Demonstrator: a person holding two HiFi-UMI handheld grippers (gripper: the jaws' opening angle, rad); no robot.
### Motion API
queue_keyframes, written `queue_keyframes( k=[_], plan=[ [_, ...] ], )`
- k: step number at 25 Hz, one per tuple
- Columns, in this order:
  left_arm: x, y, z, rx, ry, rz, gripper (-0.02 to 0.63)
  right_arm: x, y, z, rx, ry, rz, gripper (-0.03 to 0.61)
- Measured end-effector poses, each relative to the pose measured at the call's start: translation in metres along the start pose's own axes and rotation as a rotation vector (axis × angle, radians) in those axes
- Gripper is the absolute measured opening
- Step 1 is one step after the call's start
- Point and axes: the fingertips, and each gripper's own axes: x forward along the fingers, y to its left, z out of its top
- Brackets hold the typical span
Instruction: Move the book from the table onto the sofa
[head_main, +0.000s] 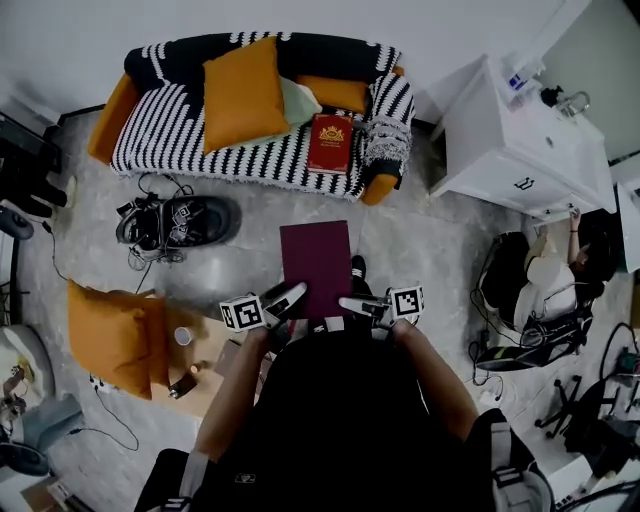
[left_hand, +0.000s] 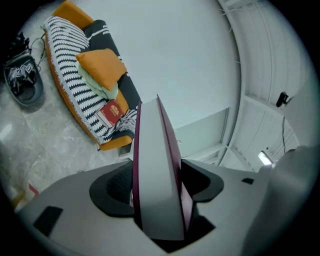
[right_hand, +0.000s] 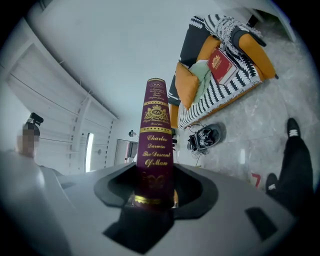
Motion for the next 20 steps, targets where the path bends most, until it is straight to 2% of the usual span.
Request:
queue_keyframes(
  k=[4,6,13,20],
  plan=[
    [0.026,0.003,0.038,0.098,-0.038,0.108,0.295,0.000,-0.003,0.043,-0.016,0.002,0.011,0.224],
    [0.043,0.000,0.055,0.120,-0.046,0.113,0.296,-0.003,-0.004,0.065,-0.012,0.000,0.026,0.224],
    [0.107,-0.004,0.093,0.126,-0.010,0.113,0.295,-0.026,-0.017,0.129,0.024,0.019,0.058,0.224],
    [0.150,-0.009,0.116,0.107,-0.057,0.163,0.295,-0.047,-0.028,0.176,0.054,0.041,0.101,0.224]
  ],
)
